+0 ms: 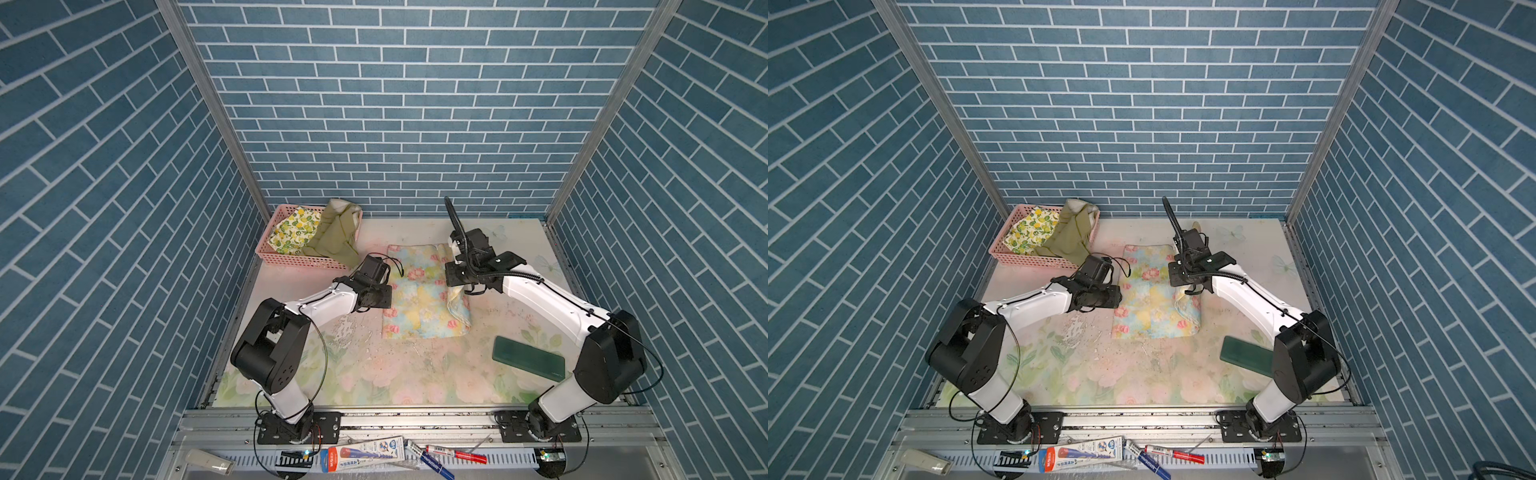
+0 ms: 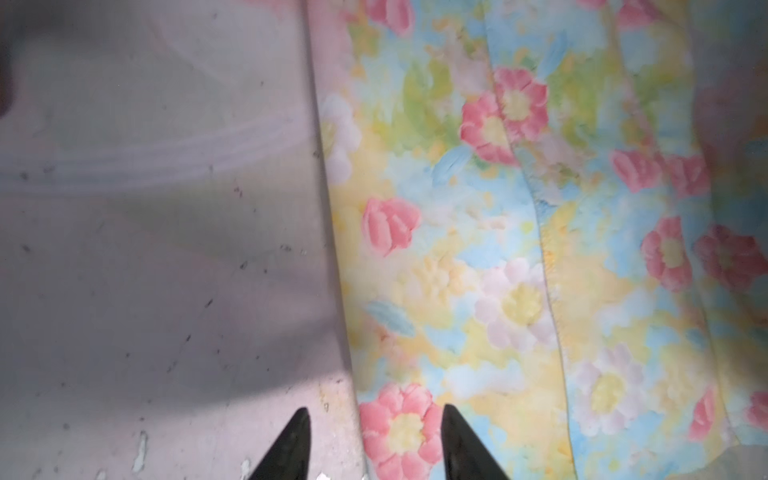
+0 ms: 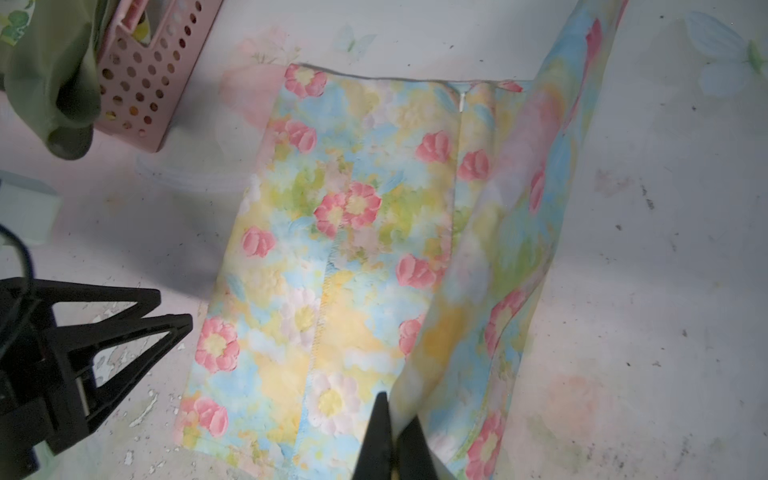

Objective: Fold and stack the skirts

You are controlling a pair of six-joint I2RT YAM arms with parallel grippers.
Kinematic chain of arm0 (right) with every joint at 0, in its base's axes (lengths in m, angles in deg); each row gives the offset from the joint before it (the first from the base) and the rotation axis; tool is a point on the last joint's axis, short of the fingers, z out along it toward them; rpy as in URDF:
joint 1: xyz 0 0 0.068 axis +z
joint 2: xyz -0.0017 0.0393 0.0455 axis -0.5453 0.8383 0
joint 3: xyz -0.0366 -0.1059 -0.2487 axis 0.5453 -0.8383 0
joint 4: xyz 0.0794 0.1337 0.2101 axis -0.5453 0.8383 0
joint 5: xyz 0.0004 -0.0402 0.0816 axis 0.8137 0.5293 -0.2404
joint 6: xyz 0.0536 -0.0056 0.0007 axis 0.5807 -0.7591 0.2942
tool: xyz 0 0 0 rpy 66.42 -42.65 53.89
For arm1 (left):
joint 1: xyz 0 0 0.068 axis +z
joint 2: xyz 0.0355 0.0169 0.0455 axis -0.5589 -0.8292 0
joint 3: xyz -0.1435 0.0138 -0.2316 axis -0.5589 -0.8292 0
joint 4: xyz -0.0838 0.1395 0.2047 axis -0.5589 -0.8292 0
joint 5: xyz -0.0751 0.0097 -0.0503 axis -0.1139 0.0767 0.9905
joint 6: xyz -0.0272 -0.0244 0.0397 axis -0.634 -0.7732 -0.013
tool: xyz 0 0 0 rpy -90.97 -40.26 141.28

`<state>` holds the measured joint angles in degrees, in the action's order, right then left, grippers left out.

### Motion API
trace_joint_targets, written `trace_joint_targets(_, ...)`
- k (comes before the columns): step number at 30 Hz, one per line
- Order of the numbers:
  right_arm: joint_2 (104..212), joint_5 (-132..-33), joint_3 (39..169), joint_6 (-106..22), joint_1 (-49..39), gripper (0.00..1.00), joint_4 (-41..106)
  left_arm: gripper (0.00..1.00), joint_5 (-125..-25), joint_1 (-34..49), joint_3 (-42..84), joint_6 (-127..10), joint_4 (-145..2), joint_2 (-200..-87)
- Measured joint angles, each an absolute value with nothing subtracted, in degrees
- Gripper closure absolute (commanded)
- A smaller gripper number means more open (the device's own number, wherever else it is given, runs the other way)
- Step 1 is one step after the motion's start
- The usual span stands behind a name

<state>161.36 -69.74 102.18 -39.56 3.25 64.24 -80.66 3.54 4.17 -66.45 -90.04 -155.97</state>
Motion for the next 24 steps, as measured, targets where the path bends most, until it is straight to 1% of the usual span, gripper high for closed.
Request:
trace_joint_targets(4,163.07,-69.52,102.18,-37.54,7.53,1.00,63.19,0.72,-80.92,3.98,-0.75,-67.46,-89.23,-153.96)
trace_joint_targets(7,165.36,-69.52,102.40,-35.49,11.56,1.00,61.20,0.86,-80.90,4.24,-2.55,-68.31,-87.96,-153.79)
trace_joint_targets(13,170.61,-70.14,103.14,-31.29,16.93,1.00,57.11,0.87,-80.83,4.35,-4.71,-69.25,-85.05,-153.79)
trace_joint_targets(14,171.18,-70.73,103.14,-30.68,17.33,0.98,56.32,0.87,-80.81,4.35,-5.04,-69.38,-84.57,-153.79)
trace_joint_targets(16,171.66,-71.77,103.14,-29.61,17.59,0.83,55.19,0.87,-80.77,4.35,-5.54,-69.56,-83.92,-153.79)
trace_joint_targets(17,171.66,-72.21,103.14,-29.30,17.57,0.70,54.77,0.87,-80.75,4.35,-5.74,-69.60,-83.70,-153.79)
trace_joint_targets(18,171.48,-72.34,103.14,-28.87,17.52,0.61,54.38,0.86,-80.66,4.35,-5.76,-69.64,-83.61,-153.79)
trace_joint_targets(21,170.13,-72.15,103.08,-28.39,16.98,0.41,53.77,0.84,-80.44,4.35,-5.78,-69.75,-82.74,-153.83)
trace_joint_targets(22,169.36,-72.10,102.97,-27.93,16.63,0.38,53.68,0.83,-80.33,4.35,-5.78,-69.80,-82.26,-153.94)
trace_joint_targets(24,166.59,-71.91,102.25,-27.73,15.05,0.36,53.31,0.82,-79.76,4.33,-5.78,-70.01,-81.10,-154.55)
